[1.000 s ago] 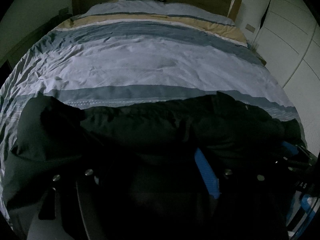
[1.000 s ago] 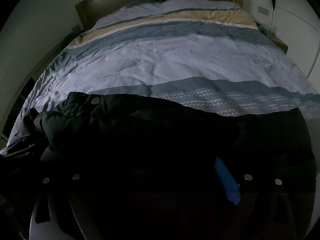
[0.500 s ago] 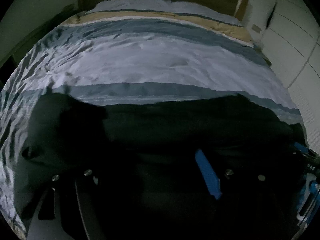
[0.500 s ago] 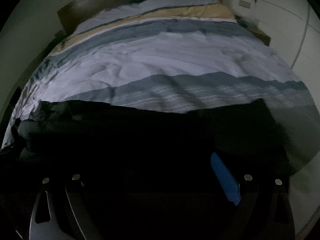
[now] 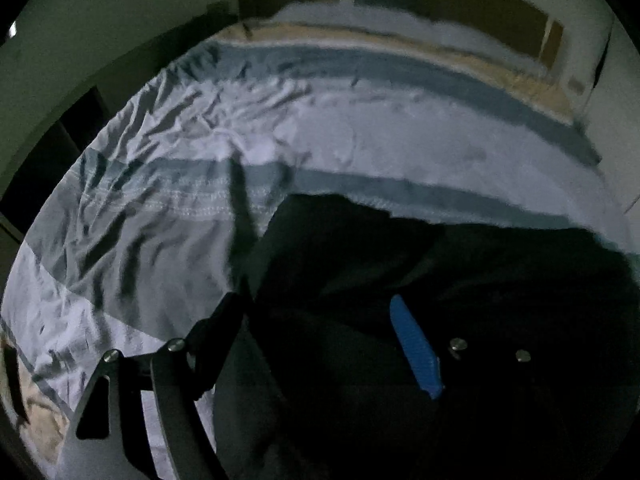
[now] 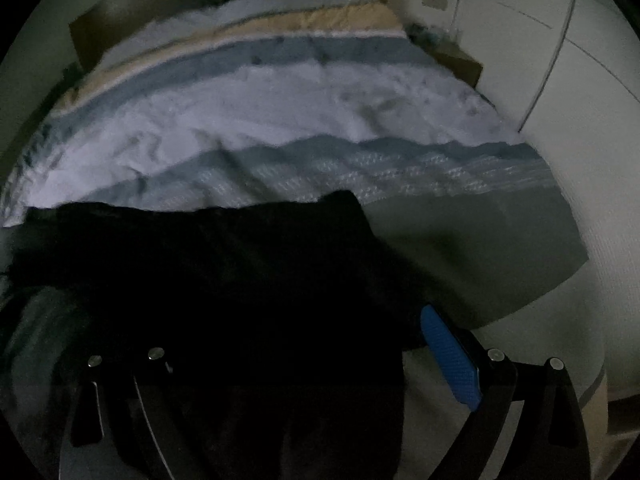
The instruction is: Fold large clothes
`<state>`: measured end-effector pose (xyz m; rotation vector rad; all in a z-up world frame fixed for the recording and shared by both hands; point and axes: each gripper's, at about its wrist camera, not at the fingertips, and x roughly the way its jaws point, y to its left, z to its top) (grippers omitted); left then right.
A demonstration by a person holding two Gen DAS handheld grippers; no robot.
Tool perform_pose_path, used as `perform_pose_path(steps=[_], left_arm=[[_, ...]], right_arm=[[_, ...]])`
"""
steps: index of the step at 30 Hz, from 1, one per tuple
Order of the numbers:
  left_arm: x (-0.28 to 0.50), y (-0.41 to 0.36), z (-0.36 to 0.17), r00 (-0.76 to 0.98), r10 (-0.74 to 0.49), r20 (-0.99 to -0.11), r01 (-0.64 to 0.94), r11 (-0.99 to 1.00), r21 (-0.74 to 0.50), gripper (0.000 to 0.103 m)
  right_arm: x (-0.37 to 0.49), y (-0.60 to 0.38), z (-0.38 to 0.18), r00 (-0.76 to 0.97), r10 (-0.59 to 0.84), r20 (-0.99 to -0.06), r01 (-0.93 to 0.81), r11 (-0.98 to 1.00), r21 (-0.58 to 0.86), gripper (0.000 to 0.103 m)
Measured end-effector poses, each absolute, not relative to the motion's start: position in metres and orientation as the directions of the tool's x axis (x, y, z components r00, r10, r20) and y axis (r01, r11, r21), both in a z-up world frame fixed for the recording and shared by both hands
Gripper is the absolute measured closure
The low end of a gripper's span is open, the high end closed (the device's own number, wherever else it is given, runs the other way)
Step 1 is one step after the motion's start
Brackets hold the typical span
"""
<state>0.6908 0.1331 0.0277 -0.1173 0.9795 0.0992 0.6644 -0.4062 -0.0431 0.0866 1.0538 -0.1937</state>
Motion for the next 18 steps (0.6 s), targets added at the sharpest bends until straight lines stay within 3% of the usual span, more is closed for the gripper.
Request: perform_pose_path(steps=[4, 6, 9, 14, 18], left_arm=[[0.648, 0.123, 0.043, 0.606, -0.143, -0.782, -0.032, 0.979, -0.204, 0.027], [0.639, 0.111, 0.037, 0.593, -0.166, -0.788, 0.004, 0.979, -0.204, 0.027], [0.631, 0.098, 0.012, 0.549, -0.141, -0.824, 0.029, 0.988, -0.149, 0.027], [0.614, 0.097, -0.005, 0.537, -0.067, -0.841, -0.004, 0.997, -0.082, 0.027], [0.606, 0.096, -0.002, 0.534, -0.031, -0.845, -0.01, 0.999, -0.043, 0.027]], right_arm=[[0.636, -0.384, -0.022, 0.522, -0.045, -0.852, 0.155, 0.987, 0.042, 0.008], [0.624, -0.368, -0.022, 0.53, -0.011, -0.848, 0.123, 0.99, 0.064, 0.008], [0.616, -0.343, -0.04, 0.515, 0.022, -0.857, 0.06, 0.996, 0.062, 0.008], [0.61, -0.349, -0.067, 0.479, 0.01, -0.878, 0.107, 0.992, 0.07, 0.006], [0.598, -0.383, -0.068, 0.413, -0.1, -0.905, 0.175, 0.984, -0.028, 0.005]])
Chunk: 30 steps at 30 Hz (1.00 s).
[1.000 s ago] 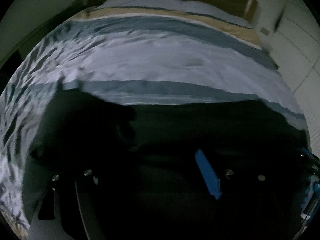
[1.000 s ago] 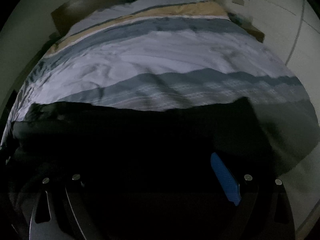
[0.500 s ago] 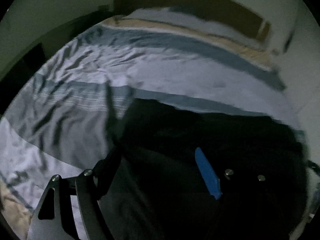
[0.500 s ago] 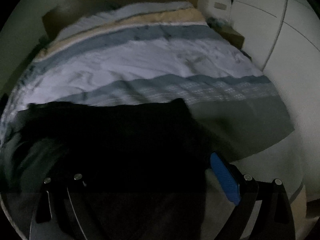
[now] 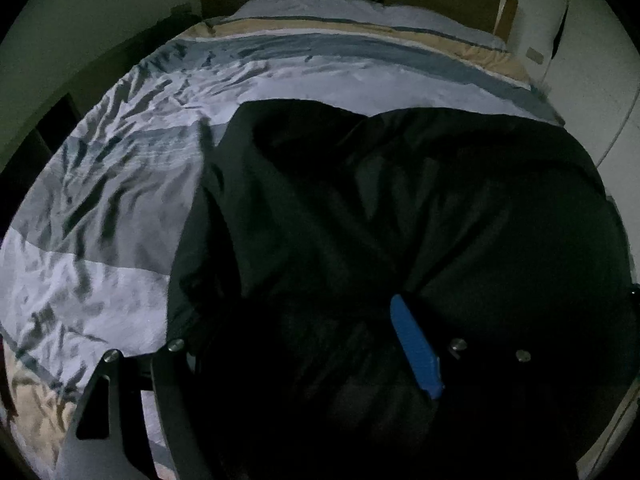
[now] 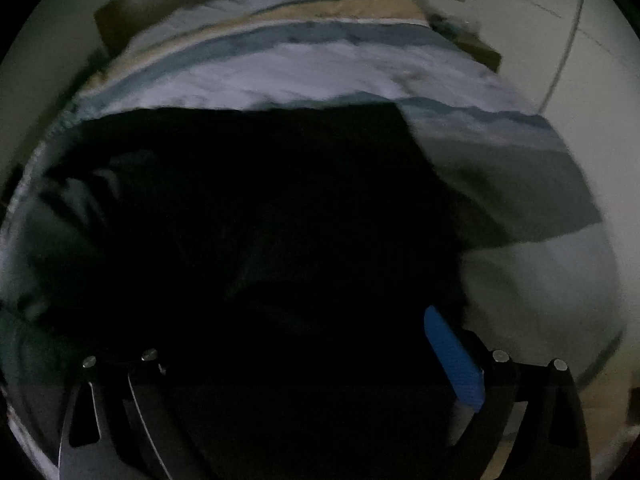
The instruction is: Fold large clothes
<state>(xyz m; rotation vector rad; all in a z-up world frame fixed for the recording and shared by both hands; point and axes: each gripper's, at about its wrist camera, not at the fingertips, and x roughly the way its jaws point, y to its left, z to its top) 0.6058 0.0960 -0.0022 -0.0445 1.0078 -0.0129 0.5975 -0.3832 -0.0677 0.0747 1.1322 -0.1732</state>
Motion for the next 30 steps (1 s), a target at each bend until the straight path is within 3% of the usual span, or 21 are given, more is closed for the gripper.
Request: perform_pose_path(steps=[5, 11, 30], left_arm=[[0.593, 0.092, 0.006, 0.551, -0.039, -0.834, 0.02, 0.999, -0.033, 0.027], [0.574, 0.093, 0.014, 0.559, -0.055, -0.827, 0.034, 0.999, -0.043, 0.027], [0.543, 0.082, 0.017, 0.551, -0.086, -0.83, 0.047, 0.996, -0.072, 0.027]], right_arm=[[0.578, -0.399, -0.054, 0.41, -0.135, -0.902, 0.228, 0.973, -0.042, 0.004], [0.546, -0.359, -0.032, 0.493, -0.068, -0.867, 0.146, 0.989, 0.006, 0.003], [0.54, -0.344, -0.058, 0.456, -0.023, -0.89, 0.115, 0.993, 0.033, 0.001]])
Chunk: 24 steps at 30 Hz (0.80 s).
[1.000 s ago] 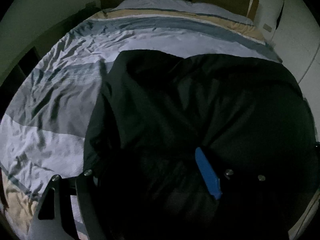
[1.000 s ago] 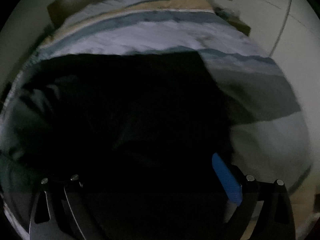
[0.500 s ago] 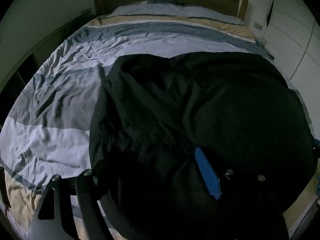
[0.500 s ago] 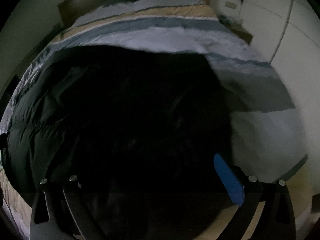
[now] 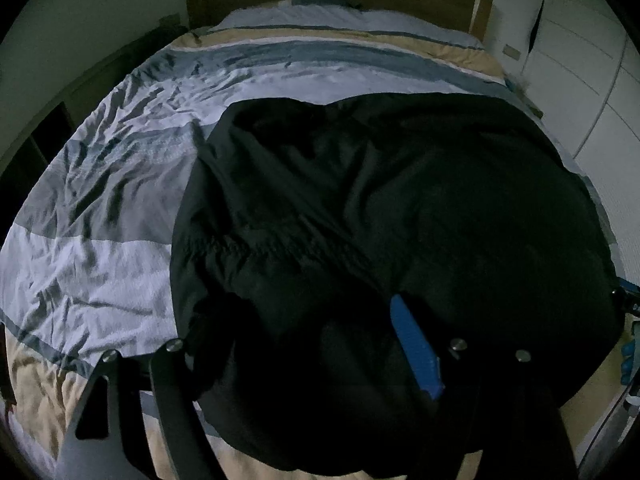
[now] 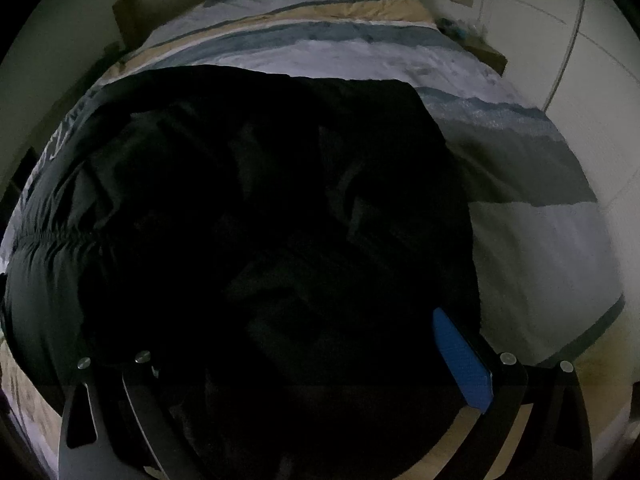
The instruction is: Fold large clothes
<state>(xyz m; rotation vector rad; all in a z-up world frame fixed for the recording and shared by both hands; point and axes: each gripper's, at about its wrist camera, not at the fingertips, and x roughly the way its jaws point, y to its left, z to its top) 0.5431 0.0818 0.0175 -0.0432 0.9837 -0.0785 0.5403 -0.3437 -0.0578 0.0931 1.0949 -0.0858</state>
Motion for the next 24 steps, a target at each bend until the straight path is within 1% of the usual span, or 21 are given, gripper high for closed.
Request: perform_pose_path(steps=[5, 8, 12, 14, 16, 18, 22, 24], left_arm=[[0.541, 0.091, 0.022, 0.541, -0.109, -0.834, 0.043, 0.994, -0.102, 0.027], [0.537, 0.113, 0.028, 0.55, -0.111, -0.828, 0.0, 0.991, -0.133, 0.026], [0.539, 0.152, 0.024, 0.532, -0.193, -0.824, -0.047, 0.966, -0.256, 0.026], [0.543, 0.165, 0.018, 0.524, -0.204, -0.827, -0.061, 0.959, -0.275, 0.026], [0.551, 0.177, 0.008, 0.508, -0.241, -0.827, -0.07, 0.945, -0.319, 0.026], [0.558, 0.182, 0.0, 0.499, -0.253, -0.829, -0.077, 0.94, -0.334, 0.026], [0.581, 0.186, -0.024, 0.461, -0.319, -0.828, -0.059, 0.92, -0.387, 0.026], [0.595, 0.186, -0.041, 0.428, -0.375, -0.822, -0.059, 0.897, -0.439, 0.026]], right_arm=[[0.538, -0.355, -0.056, 0.438, -0.021, -0.899, 0.114, 0.993, 0.032, 0.001], [0.539, -0.368, -0.048, 0.436, -0.045, -0.899, 0.119, 0.993, 0.008, 0.001], [0.54, -0.393, -0.036, 0.453, -0.066, -0.889, 0.137, 0.991, -0.003, 0.0], [0.542, -0.409, -0.032, 0.454, -0.072, -0.888, 0.15, 0.989, -0.004, 0.0], [0.544, -0.421, -0.033, 0.449, -0.068, -0.891, 0.161, 0.987, 0.006, 0.0], [0.549, -0.433, -0.037, 0.443, -0.054, -0.895, 0.173, 0.985, 0.027, 0.001], [0.56, -0.453, -0.059, 0.394, 0.054, -0.917, 0.193, 0.971, 0.14, 0.0], [0.565, -0.46, -0.072, 0.37, 0.1, -0.924, 0.208, 0.96, 0.188, 0.0]])
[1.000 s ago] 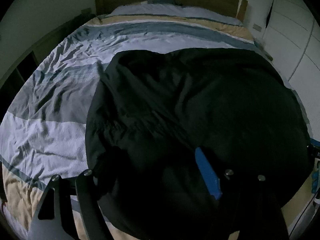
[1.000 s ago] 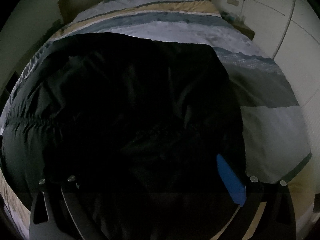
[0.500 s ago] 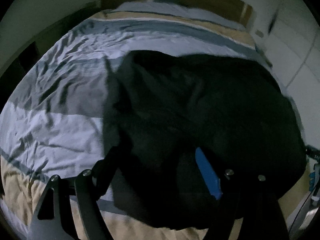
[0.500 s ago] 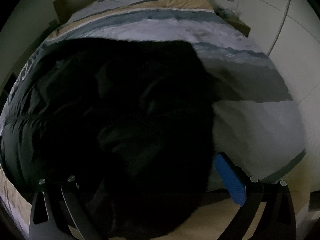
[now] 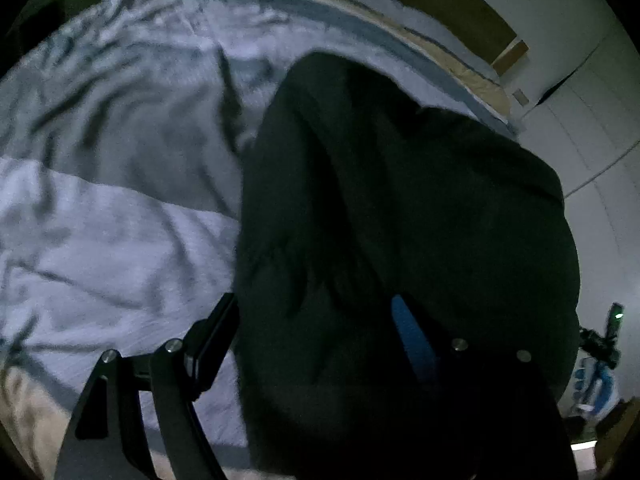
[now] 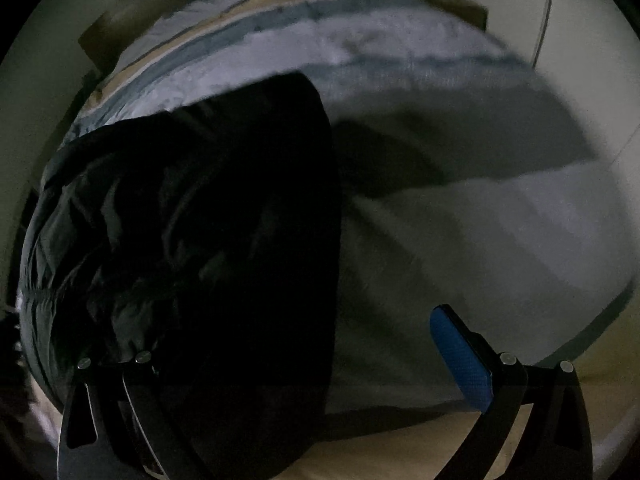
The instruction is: Fold large clothes
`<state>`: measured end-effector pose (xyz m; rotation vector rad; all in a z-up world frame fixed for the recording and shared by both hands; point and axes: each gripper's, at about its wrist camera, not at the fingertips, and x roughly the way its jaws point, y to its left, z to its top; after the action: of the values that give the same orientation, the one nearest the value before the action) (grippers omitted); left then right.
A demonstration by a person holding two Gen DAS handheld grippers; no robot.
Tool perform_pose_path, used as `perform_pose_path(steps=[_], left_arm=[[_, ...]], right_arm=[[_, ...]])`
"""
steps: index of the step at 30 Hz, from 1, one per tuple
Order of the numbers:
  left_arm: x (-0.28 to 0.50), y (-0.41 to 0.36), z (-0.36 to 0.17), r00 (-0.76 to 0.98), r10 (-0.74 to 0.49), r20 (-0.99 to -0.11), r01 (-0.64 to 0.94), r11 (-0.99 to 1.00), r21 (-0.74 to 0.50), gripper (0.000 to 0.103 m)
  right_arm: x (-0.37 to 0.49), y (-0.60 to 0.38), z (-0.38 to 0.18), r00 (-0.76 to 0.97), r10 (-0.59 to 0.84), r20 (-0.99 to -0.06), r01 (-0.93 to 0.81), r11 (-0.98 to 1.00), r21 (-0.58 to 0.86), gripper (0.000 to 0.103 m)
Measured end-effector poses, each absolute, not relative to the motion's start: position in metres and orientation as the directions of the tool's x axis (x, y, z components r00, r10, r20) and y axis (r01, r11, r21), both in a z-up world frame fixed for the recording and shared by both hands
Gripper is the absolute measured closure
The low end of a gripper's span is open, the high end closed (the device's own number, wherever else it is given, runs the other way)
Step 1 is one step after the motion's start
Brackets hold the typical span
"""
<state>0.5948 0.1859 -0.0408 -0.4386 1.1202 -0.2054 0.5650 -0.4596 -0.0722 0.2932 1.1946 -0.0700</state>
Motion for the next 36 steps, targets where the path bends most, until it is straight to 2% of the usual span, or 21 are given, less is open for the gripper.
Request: perform_pose_path(steps=[3, 6, 8, 14, 21, 24, 26, 30, 36], left_arm=[[0.61, 0.186, -0.06, 0.393, -0.472, -0.789, -0.059, 0.844, -0.534, 0.025], [0.624, 0.184, -0.078, 0.338, -0.572, -0.747, -0.045, 0.783, -0.62, 0.02], [0.633, 0.184, -0.091, 0.273, -0.671, -0.69, -0.042, 0.708, -0.705, 0.018], [0.641, 0.177, -0.105, 0.233, -0.788, -0.57, -0.042, 0.577, -0.815, 0.007], [0.633, 0.189, -0.11, 0.307, -0.852, -0.424, -0.081, 0.421, -0.903, 0.007], [0.633, 0.184, -0.11, 0.305, -0.876, -0.373, -0.066, 0.372, -0.926, 0.006], [0.636, 0.176, -0.114, 0.284, -0.886, -0.367, -0.064, 0.365, -0.929, 0.001], [0.647, 0.159, -0.126, 0.237, -0.886, -0.399, -0.084, 0.391, -0.917, 0.0], [0.65, 0.136, -0.117, 0.226, -0.818, -0.529, -0.103, 0.52, -0.848, 0.0]], right_arm=[[0.573, -0.467, -0.092, 0.348, 0.186, -0.919, 0.223, 0.935, 0.274, 0.0], [0.584, -0.473, -0.114, 0.326, 0.283, -0.902, 0.236, 0.899, 0.368, 0.001], [0.591, -0.477, -0.131, 0.305, 0.36, -0.882, 0.241, 0.867, 0.437, 0.001], [0.606, -0.479, -0.163, 0.264, 0.529, -0.807, 0.241, 0.774, 0.586, 0.0], [0.619, -0.457, -0.176, 0.255, 0.752, -0.608, 0.179, 0.581, 0.794, 0.0], [0.628, -0.435, -0.183, 0.207, 0.788, -0.581, 0.143, 0.563, 0.814, 0.0], [0.637, -0.419, -0.187, 0.175, 0.806, -0.566, 0.106, 0.556, 0.825, 0.0], [0.643, -0.412, -0.194, 0.169, 0.81, -0.561, 0.092, 0.553, 0.828, 0.0], [0.644, -0.397, -0.195, 0.182, 0.774, -0.607, 0.088, 0.602, 0.794, 0.0]])
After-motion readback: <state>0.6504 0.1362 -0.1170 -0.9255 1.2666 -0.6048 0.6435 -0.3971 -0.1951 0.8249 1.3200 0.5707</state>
